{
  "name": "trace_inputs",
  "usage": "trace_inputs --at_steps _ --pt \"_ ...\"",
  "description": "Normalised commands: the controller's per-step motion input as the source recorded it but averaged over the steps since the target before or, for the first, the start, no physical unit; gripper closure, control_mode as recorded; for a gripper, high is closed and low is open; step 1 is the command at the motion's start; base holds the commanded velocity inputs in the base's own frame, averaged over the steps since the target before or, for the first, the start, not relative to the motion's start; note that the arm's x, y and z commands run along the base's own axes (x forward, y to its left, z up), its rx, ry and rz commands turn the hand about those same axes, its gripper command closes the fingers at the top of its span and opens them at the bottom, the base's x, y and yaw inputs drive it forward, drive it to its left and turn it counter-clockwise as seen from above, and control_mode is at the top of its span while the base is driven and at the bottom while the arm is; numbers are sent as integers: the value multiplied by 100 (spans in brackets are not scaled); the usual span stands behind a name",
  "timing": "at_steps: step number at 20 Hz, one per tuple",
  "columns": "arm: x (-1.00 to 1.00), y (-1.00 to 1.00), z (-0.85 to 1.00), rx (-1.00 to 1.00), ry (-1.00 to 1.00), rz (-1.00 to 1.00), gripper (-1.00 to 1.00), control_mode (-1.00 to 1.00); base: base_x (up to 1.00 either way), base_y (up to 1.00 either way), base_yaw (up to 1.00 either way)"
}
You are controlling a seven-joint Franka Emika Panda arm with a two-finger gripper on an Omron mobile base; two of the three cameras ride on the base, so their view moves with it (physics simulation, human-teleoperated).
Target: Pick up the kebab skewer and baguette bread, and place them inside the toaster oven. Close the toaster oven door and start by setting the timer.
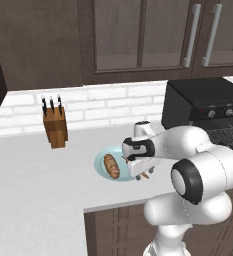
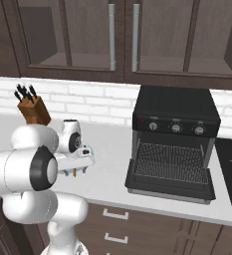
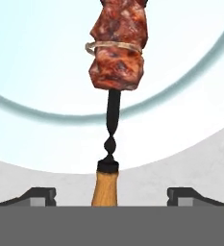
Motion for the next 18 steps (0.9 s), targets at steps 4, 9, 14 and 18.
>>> trace_inputs --at_steps 4,9,14,18 --pt "0 15 -14 0 0 0 100 -100 0 0 0" --pt "0 0 -8 0 0 0 100 -100 0 0 0" --pt "0 -5 10 0 -1 1 100 -100 0 0 0" --pt "-54 -18 73 5 -6 12 100 -100 0 0 0"
